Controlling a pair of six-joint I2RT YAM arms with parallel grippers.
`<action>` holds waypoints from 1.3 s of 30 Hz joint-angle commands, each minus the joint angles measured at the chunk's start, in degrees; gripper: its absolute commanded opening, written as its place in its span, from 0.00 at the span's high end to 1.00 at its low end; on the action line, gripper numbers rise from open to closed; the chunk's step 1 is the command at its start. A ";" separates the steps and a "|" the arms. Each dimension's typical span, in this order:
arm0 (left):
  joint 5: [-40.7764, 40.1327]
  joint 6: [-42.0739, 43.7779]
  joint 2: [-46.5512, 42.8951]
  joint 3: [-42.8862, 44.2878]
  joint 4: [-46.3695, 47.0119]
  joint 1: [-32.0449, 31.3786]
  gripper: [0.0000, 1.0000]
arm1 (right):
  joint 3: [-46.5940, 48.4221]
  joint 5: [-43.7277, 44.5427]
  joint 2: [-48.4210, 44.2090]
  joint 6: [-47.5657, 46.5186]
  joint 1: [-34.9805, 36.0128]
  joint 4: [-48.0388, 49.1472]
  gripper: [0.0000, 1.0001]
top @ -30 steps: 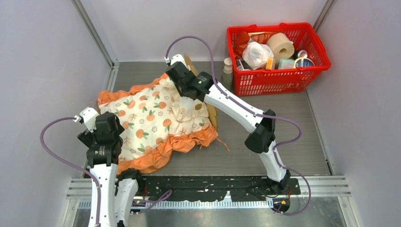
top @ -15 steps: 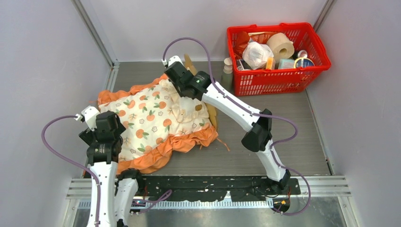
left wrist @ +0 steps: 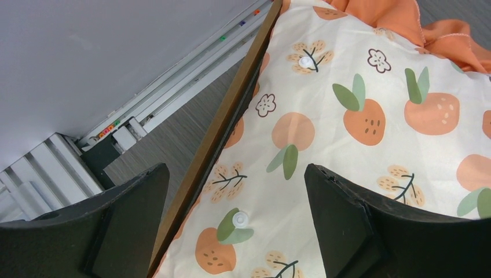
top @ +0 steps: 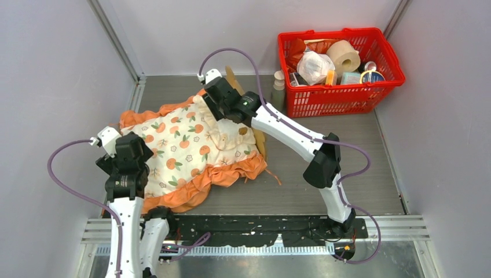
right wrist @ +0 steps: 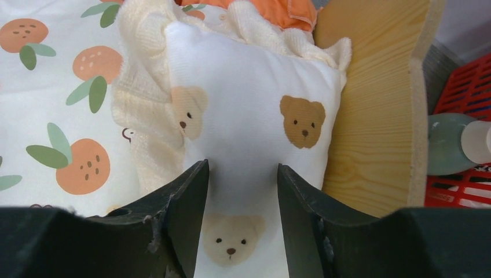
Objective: Set up the pet bed
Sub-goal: Place the pillow on the mattress, then reset both arms
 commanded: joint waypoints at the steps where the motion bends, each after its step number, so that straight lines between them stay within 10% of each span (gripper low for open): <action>1: -1.01 1.27 1.85 3.33 4.20 0.18 0.08 | -2.80 -2.91 -2.47 -1.65 -0.25 5.38 0.47; 10: 4.58 6.49 5.46 10.47 3.74 -0.26 0.06 | -5.18 -3.70 -3.24 -1.23 -0.24 5.46 0.44; 16: 20.06 10.60 8.90 20.74 2.07 -2.07 0.01 | -0.44 -3.46 -8.74 -2.94 -0.23 3.08 0.04; 20: 32.77 13.52 7.99 23.18 4.81 -5.38 0.01 | -3.88 -2.98 -17.10 -1.78 -0.25 3.81 0.04; 29: 55.76 13.18 4.83 18.16 13.87 -23.37 0.01 | -42.85 -2.28 -54.71 6.04 -0.16 22.10 0.05; 39: 57.07 11.72 -11.63 1.45 27.87 -27.95 0.01 | -66.10 4.35 -81.42 16.40 -0.17 17.43 0.05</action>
